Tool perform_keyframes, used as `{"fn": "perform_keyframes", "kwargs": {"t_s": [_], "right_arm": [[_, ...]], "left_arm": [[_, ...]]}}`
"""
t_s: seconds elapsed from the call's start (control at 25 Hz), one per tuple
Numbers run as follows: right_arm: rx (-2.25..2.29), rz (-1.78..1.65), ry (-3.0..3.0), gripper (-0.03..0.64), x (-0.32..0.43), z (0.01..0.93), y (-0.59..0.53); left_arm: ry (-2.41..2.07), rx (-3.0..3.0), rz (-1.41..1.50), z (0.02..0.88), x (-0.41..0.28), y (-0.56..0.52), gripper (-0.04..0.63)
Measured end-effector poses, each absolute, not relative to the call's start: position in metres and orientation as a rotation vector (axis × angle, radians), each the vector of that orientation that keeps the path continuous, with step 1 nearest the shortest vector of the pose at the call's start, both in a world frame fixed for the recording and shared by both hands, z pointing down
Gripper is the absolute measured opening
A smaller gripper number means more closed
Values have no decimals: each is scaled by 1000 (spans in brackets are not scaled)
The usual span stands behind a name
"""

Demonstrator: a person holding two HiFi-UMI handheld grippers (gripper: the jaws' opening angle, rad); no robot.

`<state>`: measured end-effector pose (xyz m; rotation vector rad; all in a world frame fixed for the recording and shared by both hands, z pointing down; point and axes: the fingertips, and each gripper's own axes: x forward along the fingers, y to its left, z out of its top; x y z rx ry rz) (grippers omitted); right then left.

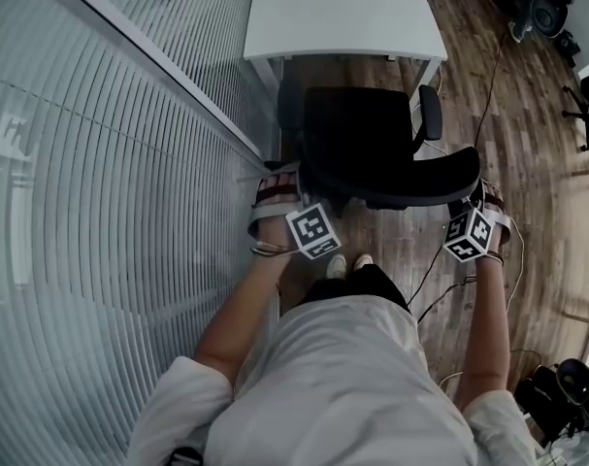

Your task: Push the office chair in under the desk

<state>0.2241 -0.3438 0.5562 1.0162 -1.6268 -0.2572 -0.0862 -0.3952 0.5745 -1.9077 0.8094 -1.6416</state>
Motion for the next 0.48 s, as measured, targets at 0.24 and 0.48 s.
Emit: {"fn": "perform_keyframes", "kwargs": {"t_s": [0.24, 0.48], "right_arm": [[1003, -271, -1627, 236, 220, 561, -360], [1011, -266, -1625, 236, 221, 558, -370]], "left_arm": [[817, -1911, -1644, 580, -90, -410, 221], [819, -1900, -1639, 576, -90, -419, 221]]}}
